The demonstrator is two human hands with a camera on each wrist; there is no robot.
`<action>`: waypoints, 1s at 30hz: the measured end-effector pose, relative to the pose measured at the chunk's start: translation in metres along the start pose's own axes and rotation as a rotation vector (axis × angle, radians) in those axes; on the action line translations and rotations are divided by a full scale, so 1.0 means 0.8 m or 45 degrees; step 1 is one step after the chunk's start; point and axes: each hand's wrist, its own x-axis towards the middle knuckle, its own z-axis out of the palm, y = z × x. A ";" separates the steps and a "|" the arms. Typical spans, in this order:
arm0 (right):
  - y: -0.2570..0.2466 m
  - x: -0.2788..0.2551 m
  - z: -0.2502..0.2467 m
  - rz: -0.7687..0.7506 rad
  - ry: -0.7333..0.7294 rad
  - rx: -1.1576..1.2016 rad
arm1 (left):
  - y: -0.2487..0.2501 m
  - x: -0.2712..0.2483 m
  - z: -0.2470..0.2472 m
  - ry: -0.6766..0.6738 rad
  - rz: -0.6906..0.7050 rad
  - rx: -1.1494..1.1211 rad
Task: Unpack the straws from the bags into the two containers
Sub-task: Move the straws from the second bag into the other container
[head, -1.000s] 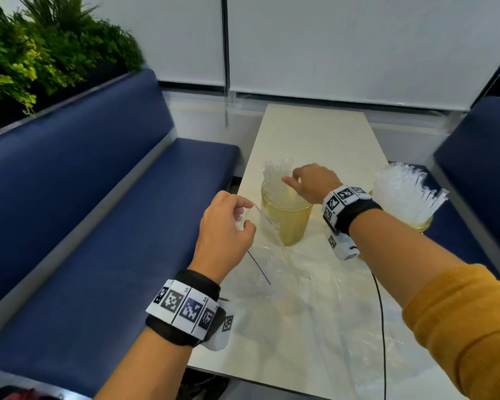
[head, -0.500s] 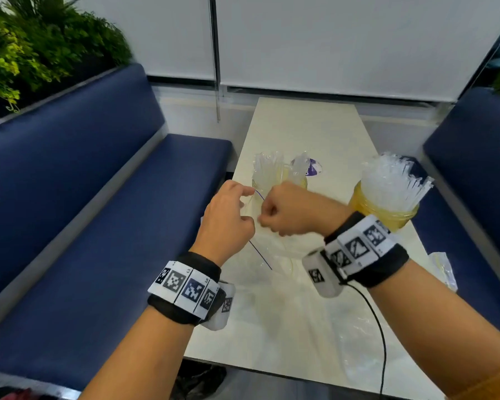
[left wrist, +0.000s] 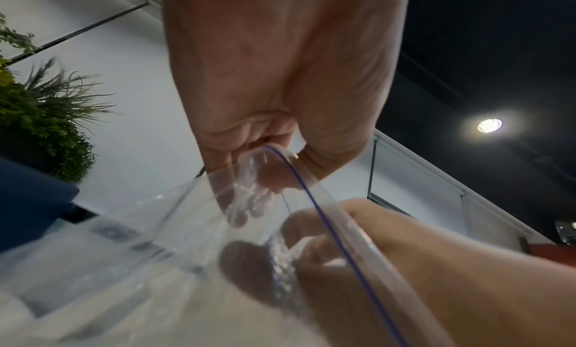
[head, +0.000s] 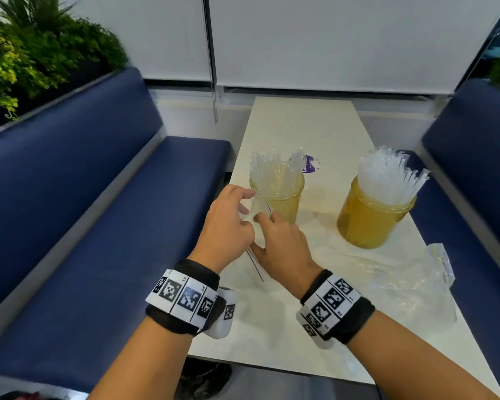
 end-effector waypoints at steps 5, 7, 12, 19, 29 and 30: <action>-0.001 0.002 0.015 -0.101 -0.029 -0.099 | 0.005 -0.003 -0.001 -0.008 0.027 -0.037; -0.001 0.001 0.021 -0.184 -0.051 -0.114 | 0.004 -0.004 -0.001 -0.017 0.033 -0.040; 0.008 0.004 0.037 -0.277 -0.100 -0.249 | -0.002 -0.007 0.001 -0.061 0.044 -0.053; 0.002 0.014 0.028 -0.119 -0.217 -0.365 | -0.002 -0.008 0.006 -0.031 0.095 -0.075; 0.016 0.027 0.001 -0.185 -0.208 -0.455 | -0.014 -0.014 0.005 -0.143 0.127 -0.029; 0.015 0.030 -0.004 -0.165 -0.196 -0.453 | -0.016 -0.014 0.005 -0.147 0.137 -0.002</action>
